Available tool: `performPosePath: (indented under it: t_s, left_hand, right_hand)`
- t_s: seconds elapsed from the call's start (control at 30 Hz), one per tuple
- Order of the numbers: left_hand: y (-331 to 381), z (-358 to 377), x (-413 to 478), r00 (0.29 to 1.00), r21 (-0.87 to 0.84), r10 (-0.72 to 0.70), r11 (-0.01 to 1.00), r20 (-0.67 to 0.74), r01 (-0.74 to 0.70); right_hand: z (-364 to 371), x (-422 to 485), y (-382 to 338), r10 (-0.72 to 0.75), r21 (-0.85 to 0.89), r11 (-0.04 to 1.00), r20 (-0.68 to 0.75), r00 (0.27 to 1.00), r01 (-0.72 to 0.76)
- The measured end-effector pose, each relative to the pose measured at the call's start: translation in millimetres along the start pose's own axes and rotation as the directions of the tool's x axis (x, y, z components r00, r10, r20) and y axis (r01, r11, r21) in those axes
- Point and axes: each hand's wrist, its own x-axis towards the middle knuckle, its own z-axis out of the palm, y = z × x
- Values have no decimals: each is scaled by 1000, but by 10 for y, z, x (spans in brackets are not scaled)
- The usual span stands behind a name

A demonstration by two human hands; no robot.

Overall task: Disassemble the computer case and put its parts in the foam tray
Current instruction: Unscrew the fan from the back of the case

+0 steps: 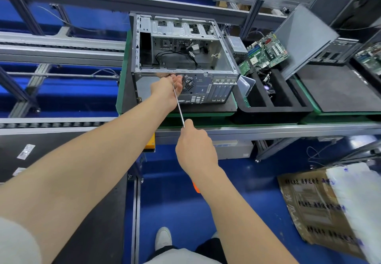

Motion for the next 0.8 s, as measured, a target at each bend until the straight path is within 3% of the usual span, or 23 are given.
performPosePath:
  t_s: [0.07, 0.1, 0.13, 0.17, 0.2, 0.23, 0.27, 0.3, 0.33, 0.37, 0.4, 0.43, 0.47, 0.5, 0.6, 0.63, 0.73, 0.8]
  left_hand:
    - [26, -9, 29, 999, -5, -30, 1000, 14, 30]
    - [40, -15, 45, 999, -10, -41, 999, 22, 41]
    - [51, -11, 48, 998, -22, -54, 998, 31, 55]
    - [59, -13, 53, 997, -42, -73, 996, 38, 74]
    - [65, -11, 50, 996, -50, -85, 995, 36, 87]
    - [80, -9, 47, 997, -4, -74, 997, 28, 74]
    - [112, -21, 41, 1000, 138, -20, 990, 20, 17]
    - [159, -42, 24, 997, 388, 72, 918, 36, -81]
    - [221, -86, 31, 975, 659, 197, 720, 105, -217]
    - [305, -141, 58, 913, 846, 342, 396, 224, -356]
    - [409, -187, 83, 802, 897, 467, 41, 373, -440]
    - [522, -204, 100, 695, 861, 514, -229, 503, -454]
    - [616, -195, 126, 626, 799, 498, -411, 600, -439]
    - [698, -166, 174, 619, 737, 426, -527, 660, -423]
    - [809, -61, 332, 756, 689, 167, -565, 633, -453]
    - [818, -48, 366, 768, 681, 122, -564, 629, -468]
    - [875, -88, 421, 743, 681, 130, -525, 657, -510]
    - [890, -141, 444, 723, 679, 146, -506, 676, -533]
  right_hand:
    - [-64, 26, 34, 2, 338, 940, 103, 995, -37]
    - [-80, 24, 58, -1, 574, 812, 185, 983, -107]
    - [-86, 20, 90, -20, 778, 585, 295, 955, -228]
    - [-97, 1, 107, -81, 889, 277, 399, 913, -364]
    - [-113, -25, 110, -173, 875, -27, 473, 864, -484]
    - [-120, -38, 99, -270, 782, -255, 508, 818, -569]
    - [-118, -34, 83, -353, 684, -390, 508, 786, -617]
    - [-117, -27, 67, -409, 624, -452, 490, 770, -637]
    - [-118, -16, 56, -434, 608, -473, 469, 769, -638]
    - [-125, -9, 44, -434, 616, -474, 458, 776, -629]
    - [-137, -11, 32, -425, 631, -468, 454, 783, -619]
    - [-148, -12, 21, -413, 642, -460, 457, 788, -613]
    - [-151, -11, 19, -401, 647, -456, 464, 790, -611]
    - [-149, -8, 21, -390, 649, -454, 472, 791, -611]
    - [-136, -8, 34, -374, 652, -438, 494, 785, -619]
    - [-134, -2, 43, -386, 646, -440, 492, 780, -624]
    - [-142, 20, 66, -396, 655, -432, 480, 783, -620]
    - [-127, 22, 70, -324, 740, -348, 482, 814, -576]
